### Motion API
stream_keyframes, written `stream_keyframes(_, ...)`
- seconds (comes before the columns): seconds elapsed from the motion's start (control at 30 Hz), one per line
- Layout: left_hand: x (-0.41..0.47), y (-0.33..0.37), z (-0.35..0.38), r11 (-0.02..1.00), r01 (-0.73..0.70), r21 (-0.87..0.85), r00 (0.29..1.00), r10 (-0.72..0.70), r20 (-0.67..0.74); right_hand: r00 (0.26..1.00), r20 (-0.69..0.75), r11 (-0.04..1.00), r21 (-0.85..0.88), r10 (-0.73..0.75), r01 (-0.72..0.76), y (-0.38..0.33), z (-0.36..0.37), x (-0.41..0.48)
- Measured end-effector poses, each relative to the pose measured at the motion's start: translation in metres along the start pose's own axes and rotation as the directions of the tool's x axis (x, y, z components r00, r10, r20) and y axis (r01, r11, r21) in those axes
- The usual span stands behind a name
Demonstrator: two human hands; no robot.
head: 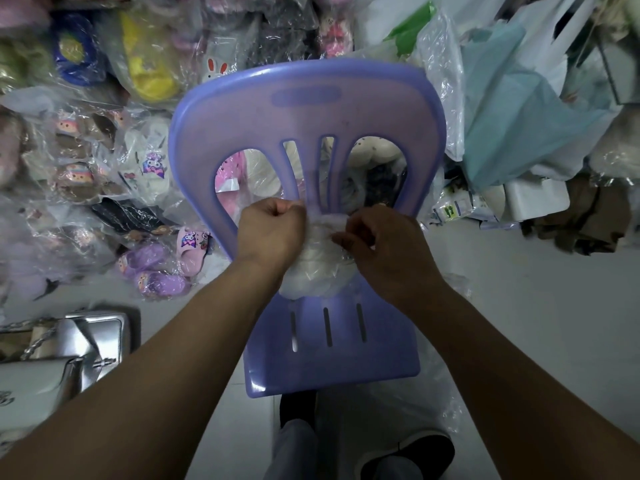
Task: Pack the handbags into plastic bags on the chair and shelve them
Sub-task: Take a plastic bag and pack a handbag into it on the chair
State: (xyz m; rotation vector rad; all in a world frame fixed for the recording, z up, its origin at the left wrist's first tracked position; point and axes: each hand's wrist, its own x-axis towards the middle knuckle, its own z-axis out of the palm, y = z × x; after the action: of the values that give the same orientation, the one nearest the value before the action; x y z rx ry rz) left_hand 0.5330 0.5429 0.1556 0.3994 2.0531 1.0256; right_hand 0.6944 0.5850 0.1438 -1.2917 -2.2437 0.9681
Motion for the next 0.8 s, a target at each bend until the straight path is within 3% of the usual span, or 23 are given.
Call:
stream_keyframes(0.1,0.006,-0.012,-0.006,0.996,0.036,0.087,0.992,-0.026,-0.121,0.995,0.087,0.999,-0.011,0.046,-0.045,0.01,-0.009,-0.006)
stream_keyframes(0.23,-0.001,-0.018,0.003,0.997,0.03,0.066,0.981,-0.017,-0.195,0.991,0.096,0.996,0.003,0.089,-0.09,0.02,-0.008,-0.015)
stream_keyframes(0.33,-0.003,-0.023,0.012,0.975,-0.102,0.199,0.936,0.162,-0.312,0.981,0.11,0.987,-0.018,0.16,-0.159,0.019,-0.007,-0.011)
stream_keyframes(0.4,0.001,-0.028,0.013,0.918,-0.252,0.305,0.896,0.341,-0.285,0.963,0.121,0.971,-0.029,0.241,-0.239,0.016,-0.005,-0.008)
stream_keyframes(0.47,0.003,-0.029,0.012,0.908,-0.358,0.217,0.911,0.391,-0.135,0.887,0.193,0.888,0.115,0.419,-0.445,0.008,0.001,-0.009)
stream_keyframes(0.57,0.0,-0.026,0.014,0.942,-0.315,0.115,0.948,0.318,-0.011,0.588,0.425,0.433,0.41,0.689,-0.803,-0.008,0.006,-0.006)
stream_keyframes(0.63,-0.009,-0.029,0.018,0.925,-0.366,0.101,0.93,0.368,0.0,0.454,0.454,0.209,0.492,0.766,-0.845,-0.011,0.007,0.0)
stream_keyframes(0.67,-0.015,-0.031,0.022,0.919,-0.385,0.081,0.922,0.386,0.011,0.414,0.421,0.15,0.531,0.807,-0.834,-0.009,0.008,0.002)
stream_keyframes(0.7,-0.022,-0.034,0.027,0.924,-0.379,0.051,0.925,0.378,0.028,0.401,0.372,0.138,0.565,0.837,-0.813,-0.007,0.009,0.003)
stream_keyframes(0.8,-0.043,-0.039,0.04,0.976,-0.206,-0.072,0.967,0.214,0.136,0.48,0.214,0.331,0.491,0.851,-0.805,-0.002,0.009,-0.002)
